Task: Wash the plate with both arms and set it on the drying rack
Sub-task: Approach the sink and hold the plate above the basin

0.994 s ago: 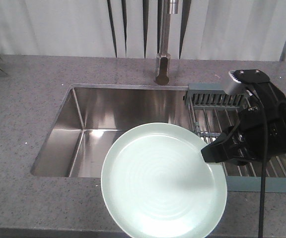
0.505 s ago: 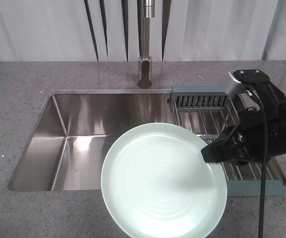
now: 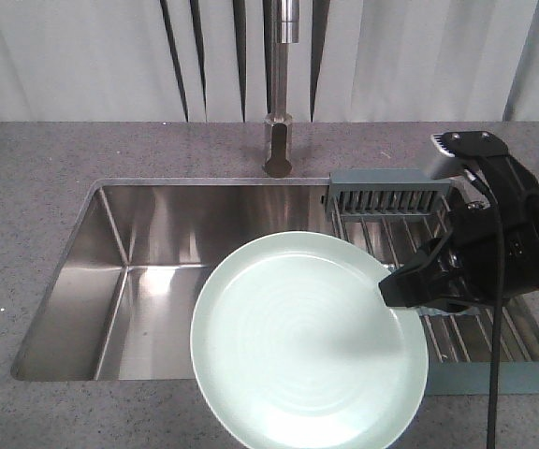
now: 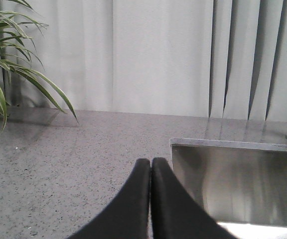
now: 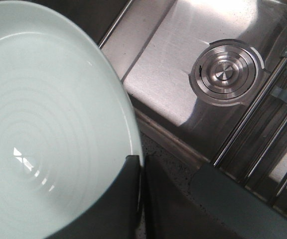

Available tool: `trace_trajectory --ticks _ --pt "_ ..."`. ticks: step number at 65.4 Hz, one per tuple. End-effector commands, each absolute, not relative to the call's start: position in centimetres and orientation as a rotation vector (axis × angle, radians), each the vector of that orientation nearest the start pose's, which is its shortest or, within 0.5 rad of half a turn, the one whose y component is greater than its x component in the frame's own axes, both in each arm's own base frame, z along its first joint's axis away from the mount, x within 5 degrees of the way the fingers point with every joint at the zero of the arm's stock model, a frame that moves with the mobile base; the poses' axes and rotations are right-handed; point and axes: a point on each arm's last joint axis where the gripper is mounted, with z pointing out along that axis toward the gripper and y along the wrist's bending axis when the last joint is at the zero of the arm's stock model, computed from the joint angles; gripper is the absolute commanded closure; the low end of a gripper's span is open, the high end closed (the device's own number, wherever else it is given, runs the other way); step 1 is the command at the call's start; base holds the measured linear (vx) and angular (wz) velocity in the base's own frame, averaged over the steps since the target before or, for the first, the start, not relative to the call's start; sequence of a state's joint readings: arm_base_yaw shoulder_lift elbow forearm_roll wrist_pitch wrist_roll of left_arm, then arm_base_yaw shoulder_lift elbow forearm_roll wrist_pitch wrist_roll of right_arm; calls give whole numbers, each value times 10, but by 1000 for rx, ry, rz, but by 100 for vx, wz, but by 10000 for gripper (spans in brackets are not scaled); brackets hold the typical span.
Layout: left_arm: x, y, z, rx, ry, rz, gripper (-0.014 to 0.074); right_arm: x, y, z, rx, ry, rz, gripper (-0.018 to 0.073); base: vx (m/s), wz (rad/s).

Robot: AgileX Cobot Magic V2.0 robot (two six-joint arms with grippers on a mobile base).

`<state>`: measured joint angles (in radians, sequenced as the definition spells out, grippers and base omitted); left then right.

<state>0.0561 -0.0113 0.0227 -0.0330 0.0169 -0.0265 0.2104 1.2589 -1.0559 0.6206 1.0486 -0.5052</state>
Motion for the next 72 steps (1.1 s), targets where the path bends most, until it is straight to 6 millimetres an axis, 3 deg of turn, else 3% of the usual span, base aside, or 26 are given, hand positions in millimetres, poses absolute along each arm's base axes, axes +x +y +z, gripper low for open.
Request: trace_trajectory --ticks 1,72 --pt "53 3 220 -88 1395 -13 603 222 96 344 -621 2412 741 561 6 3" --pt "53 3 220 -88 1395 -13 603 222 96 344 -621 2412 741 561 6 1"
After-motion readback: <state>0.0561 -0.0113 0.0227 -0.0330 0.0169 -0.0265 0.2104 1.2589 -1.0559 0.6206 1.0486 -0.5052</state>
